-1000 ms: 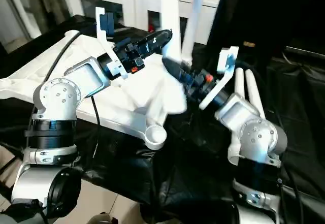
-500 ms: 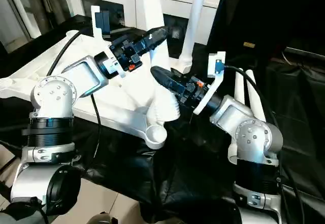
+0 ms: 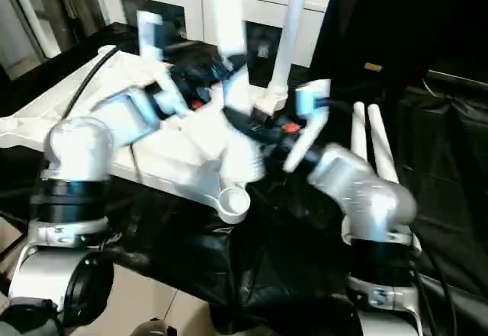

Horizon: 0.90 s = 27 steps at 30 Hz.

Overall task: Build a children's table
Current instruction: Pick table leg

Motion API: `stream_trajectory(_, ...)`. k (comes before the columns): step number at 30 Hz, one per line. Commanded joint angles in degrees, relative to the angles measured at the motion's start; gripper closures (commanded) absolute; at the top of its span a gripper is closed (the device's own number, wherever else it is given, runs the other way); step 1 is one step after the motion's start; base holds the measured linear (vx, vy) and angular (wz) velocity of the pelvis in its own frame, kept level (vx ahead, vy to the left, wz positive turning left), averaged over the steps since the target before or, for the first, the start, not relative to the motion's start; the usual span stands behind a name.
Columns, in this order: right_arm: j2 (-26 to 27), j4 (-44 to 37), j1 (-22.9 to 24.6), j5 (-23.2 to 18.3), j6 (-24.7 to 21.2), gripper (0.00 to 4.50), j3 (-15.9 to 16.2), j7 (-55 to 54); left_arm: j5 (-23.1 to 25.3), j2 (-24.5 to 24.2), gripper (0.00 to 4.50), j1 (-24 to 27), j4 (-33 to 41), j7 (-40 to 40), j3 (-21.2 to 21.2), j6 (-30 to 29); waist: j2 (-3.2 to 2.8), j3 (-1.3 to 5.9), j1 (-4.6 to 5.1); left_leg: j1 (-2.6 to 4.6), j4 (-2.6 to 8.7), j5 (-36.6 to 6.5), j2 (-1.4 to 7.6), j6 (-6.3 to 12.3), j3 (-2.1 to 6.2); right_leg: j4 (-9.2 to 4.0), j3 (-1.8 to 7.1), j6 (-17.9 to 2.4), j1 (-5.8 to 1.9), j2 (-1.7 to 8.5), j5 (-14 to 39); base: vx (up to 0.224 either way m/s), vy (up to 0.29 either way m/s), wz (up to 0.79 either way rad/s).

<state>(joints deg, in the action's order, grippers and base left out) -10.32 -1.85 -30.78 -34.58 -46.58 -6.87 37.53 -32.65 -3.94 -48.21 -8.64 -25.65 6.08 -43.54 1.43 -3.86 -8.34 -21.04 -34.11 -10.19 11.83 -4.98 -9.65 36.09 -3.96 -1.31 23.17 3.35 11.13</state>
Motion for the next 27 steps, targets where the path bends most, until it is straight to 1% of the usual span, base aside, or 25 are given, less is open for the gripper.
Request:
stream_trajectory(1, -0.1, -0.7, -2.0, 3.7, 1.5, 1.51, 4.2, -1.9, 4.9, -0.9, 2.64, -0.6, 0.8, 3.4, -1.9, 2.8, 0.26, 4.7, 0.0, 0.14, 3.42, -2.7, 0.94, -1.21, 0.27, -3.94, 2.82, -6.6, -3.85, 4.23, 5.0, 0.0, 0.0, 0.0)
stream_trajectory(2, 0.0, -0.5, -2.7, 6.5, 2.0, 1.51, 6.7, -3.7, 5.7, -0.7, 2.64, -0.7, 1.1, 4.6, -2.2, 3.0, 0.34, 4.62, 0.21, 0.01, 3.43, -2.7, 0.81, -1.52, 0.23, -4.01, 2.83, -6.2, -3.93, 4.19, 5.3, 0.0, 0.0, 0.0)
stream_trajectory(3, 0.3, -0.3, -3.0, 7.1, 2.1, 1.51, 7.2, -4.4, 5.6, -0.7, 2.64, -0.8, 1.3, 4.8, -2.3, 2.8, 0.4, 4.65, 0.23, 0.15, 3.4, -2.7, 0.82, -1.75, 0.19, -3.93, 2.87, -6.1, -3.86, 4.25, 5.4, 0.0, 0.0, 0.0)
stream_trajectory(5, 0.6, 0.1, -3.2, 7.5, 2.2, 1.51, 7.5, -5.0, 5.8, -0.7, 2.64, -0.7, 1.5, 4.9, -2.5, 2.9, 0.3, 4.66, 0.2, 0.24, 3.39, -3.0, 0.82, -1.54, 0.13, -3.97, 2.96, -6.4, -3.79, 4.26, 5.4, 0.0, 0.0, 0.0)
stream_trajectory(7, 0.8, 1.5, -4.1, 10.4, 2.9, 1.51, 10.0, -7.0, 7.2, -0.9, 2.64, -0.5, 1.7, 5.4, -3.7, 3.8, 0.26, 4.7, 0.23, 0.25, 3.4, -3.0, 0.86, -1.61, 0.2, -3.81, 2.91, -6.8, -3.72, 4.22, 4.8, 0.0, 0.0, 0.0)
stream_trajectory(8, 1.0, 1.8, -4.2, 10.8, 3.1, 1.68, 10.4, -7.3, 7.6, -0.9, 2.64, -0.4, 1.7, 5.5, -4.0, 4.1, 0.25, 4.65, 0.35, 0.19, 3.43, -3.1, 0.81, -1.66, 0.18, -3.84, 2.93, -6.9, -3.77, 4.18, 4.5, 0.0, 0.0, 0.0)
stream_trajectory(9, 1.9, 3.1, -4.8, 11.1, 2.6, 1.85, 9.8, -9.0, 7.9, -1.0, 2.64, -0.2, 1.5, 5.5, -4.3, 4.1, 0.2, 4.64, 0.33, 0.26, 3.44, -3.6, 0.83, -1.75, 0.16, -3.84, 2.96, -7.0, -3.71, 4.26, 4.8, 0.0, 0.0, 0.0)
stream_trajectory(11, 2.2, 3.9, -5.1, 11.5, 2.8, 1.88, 9.9, -9.5, 8.2, -0.7, 2.64, 0.0, 1.5, 5.8, -4.3, 4.3, 0.18, 4.67, 0.26, 0.3, 3.44, -3.8, 0.86, -1.76, 0.13, -3.84, 2.99, -7.3, -3.71, 4.31, 4.8, 0.0, 0.0, 0.0)
stream_trajectory(14, 2.5, 4.9, -5.3, 11.9, 2.9, 2.25, 10.0, -9.7, 8.0, -0.3, 2.64, 0.1, 1.8, 6.1, -3.9, 4.0, 0.17, 4.7, 0.26, 0.26, 3.41, -3.6, 0.88, -1.84, 0.15, -3.6, 3.01, -7.8, -3.76, 4.2, 3.0, 0.0, 0.0, 0.0)
stream_trajectory(15, 2.6, 5.1, -5.3, 12.0, 2.8, 2.34, 10.0, -9.9, 8.0, -0.2, 2.64, 0.1, 1.9, 6.1, -3.8, 3.8, 1.11, 4.71, 0.35, 0.18, 3.39, -3.1, 0.82, -1.51, 0.01, -3.64, 3.02, -7.7, -3.93, 4.17, 2.3, 0.0, 0.0, 0.0)
stream_trajectory(16, 2.7, 5.2, -5.3, 12.0, 2.8, 2.42, 10.0, -9.9, 7.9, -0.2, 2.64, 0.1, 2.0, 6.2, -3.7, 3.7, 0.87, 4.71, 0.2, 0.13, 3.39, -2.8, 0.79, -1.47, 0.08, -3.37, 3.04, -7.8, -3.98, 4.28, 2.2, 0.0, 0.0, 0.0)
stream_trajectory(17, 2.7, 5.3, -5.3, 12.0, 2.8, 2.49, 10.0, -9.9, 7.8, -0.2, 2.64, 0.1, 2.0, 6.3, -3.6, 3.5, 0.57, 4.7, 0.16, 0.21, 3.36, -2.7, 0.82, -1.32, 0.05, -3.5, 3.03, -7.7, -3.82, 4.3, 2.5, 0.0, 0.0, 0.0)
stream_trajectory(19, 3.0, 5.7, -5.3, 11.9, 2.9, 2.53, 9.8, -10.1, 7.7, -0.2, 2.64, 0.1, 2.0, 6.3, -3.5, 3.4, 0.57, 4.67, 0.31, 0.23, 3.4, -3.1, 0.86, -1.38, 0.08, -3.56, 3.01, -7.6, -3.8, 4.27, 2.9, 0.0, 0.0, 0.0)
stream_trajectory(24, 3.3, 6.4, -5.5, 11.3, 2.7, 2.59, 8.9, -10.2, 7.4, -0.2, 2.64, 0.0, 1.9, 6.3, -3.1, 3.2, 0.55, 4.71, 0.31, 0.25, 3.38, -3.1, 0.83, -1.42, 0.08, -3.53, 3.05, -7.6, -3.86, 4.28, 2.8, 0.0, 0.0, 0.0)
stream_trajectory(25, 3.1, 6.1, -5.2, 10.4, 2.7, 2.59, 8.5, -8.9, 6.5, -0.5, 2.29, -0.1, 1.9, 5.5, -2.7, 2.7, 0.54, 4.7, 0.3, 0.24, 3.37, -3.1, 0.81, -1.41, 0.07, -3.53, 3.05, -7.6, -3.85, 4.29, 2.7, 0.0, 0.0, 0.0)
stream_trajectory(26, 3.1, 6.1, -5.2, 10.4, 2.7, 2.59, 8.5, -8.9, 6.5, -0.5, 2.08, -0.1, 1.9, 5.5, -2.7, 2.7, 0.54, 4.73, 0.31, 0.22, 3.34, -2.8, 0.83, -1.27, 0.08, -3.43, 3.05, -7.8, -3.87, 4.25, 2.0, 0.0, 0.0, 0.0)
stream_trajectory(27, 2.6, 5.5, -4.6, 9.4, 3.0, 2.6, 8.4, -6.7, 4.5, -0.7, 1.94, 0.1, 2.2, 3.5, -2.1, 2.0, 0.06, 4.73, 0.34, 0.28, 3.3, -3.1, 0.81, -1.34, 0.09, -3.49, 3.03, -8.1, -3.78, 4.22, 1.7, 0.0, 0.0, 0.0)
